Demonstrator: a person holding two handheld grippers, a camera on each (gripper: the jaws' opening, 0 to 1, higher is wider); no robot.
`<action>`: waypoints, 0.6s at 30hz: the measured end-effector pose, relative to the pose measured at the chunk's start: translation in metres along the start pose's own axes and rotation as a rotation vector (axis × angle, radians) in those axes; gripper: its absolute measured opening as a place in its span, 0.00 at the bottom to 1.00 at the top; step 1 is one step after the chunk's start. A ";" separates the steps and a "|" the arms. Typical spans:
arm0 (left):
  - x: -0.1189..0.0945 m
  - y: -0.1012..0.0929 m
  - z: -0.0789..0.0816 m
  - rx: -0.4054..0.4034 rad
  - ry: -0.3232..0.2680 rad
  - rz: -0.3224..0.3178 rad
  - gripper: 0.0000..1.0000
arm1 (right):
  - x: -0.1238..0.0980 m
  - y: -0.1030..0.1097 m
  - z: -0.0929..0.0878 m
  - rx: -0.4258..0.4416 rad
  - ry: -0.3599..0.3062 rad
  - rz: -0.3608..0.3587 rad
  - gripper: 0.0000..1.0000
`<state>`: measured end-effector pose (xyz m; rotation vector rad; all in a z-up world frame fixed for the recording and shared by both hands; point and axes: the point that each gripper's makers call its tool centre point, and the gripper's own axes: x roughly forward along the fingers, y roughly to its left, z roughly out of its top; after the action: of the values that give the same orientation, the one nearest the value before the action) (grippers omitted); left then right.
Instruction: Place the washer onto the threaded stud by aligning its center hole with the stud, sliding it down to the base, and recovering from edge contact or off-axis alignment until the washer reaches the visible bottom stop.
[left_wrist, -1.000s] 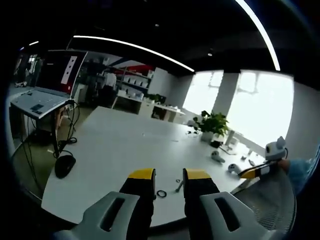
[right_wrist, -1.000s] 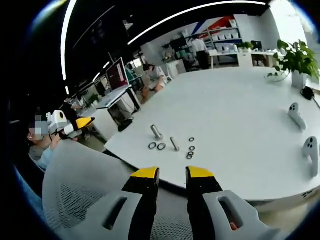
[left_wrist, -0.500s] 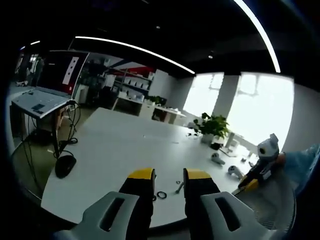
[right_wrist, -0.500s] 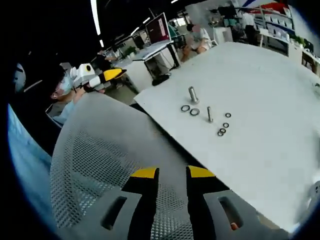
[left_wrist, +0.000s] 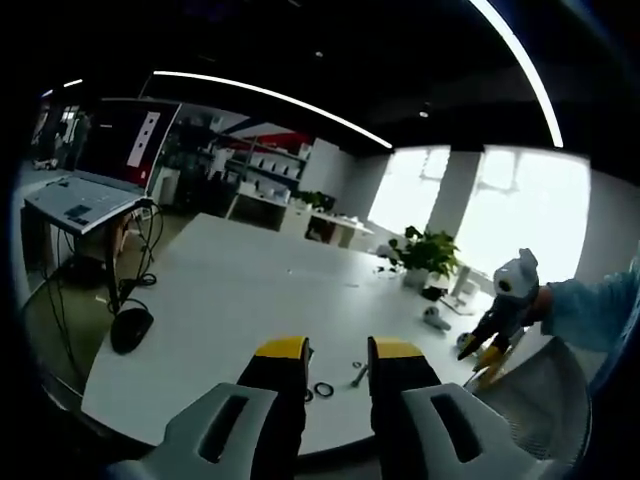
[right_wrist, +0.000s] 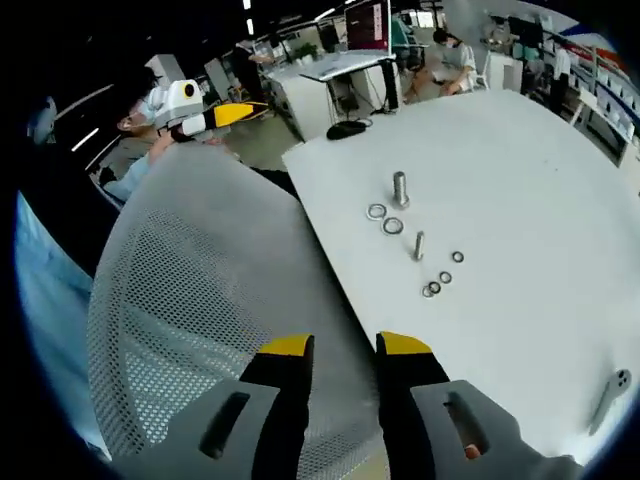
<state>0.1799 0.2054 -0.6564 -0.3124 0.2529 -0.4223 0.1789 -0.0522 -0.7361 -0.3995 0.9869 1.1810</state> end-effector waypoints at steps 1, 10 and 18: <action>0.000 0.000 0.000 0.000 0.001 -0.001 0.21 | 0.002 -0.005 0.001 0.001 0.002 -0.001 0.27; 0.000 0.005 0.002 -0.013 -0.010 -0.007 0.19 | 0.033 -0.028 0.002 -0.031 0.053 0.000 0.27; 0.000 0.004 0.002 -0.012 -0.008 -0.004 0.20 | 0.054 -0.055 0.003 -0.025 0.100 -0.042 0.26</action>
<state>0.1821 0.2096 -0.6560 -0.3267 0.2471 -0.4232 0.2319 -0.0388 -0.7906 -0.5008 1.0457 1.1457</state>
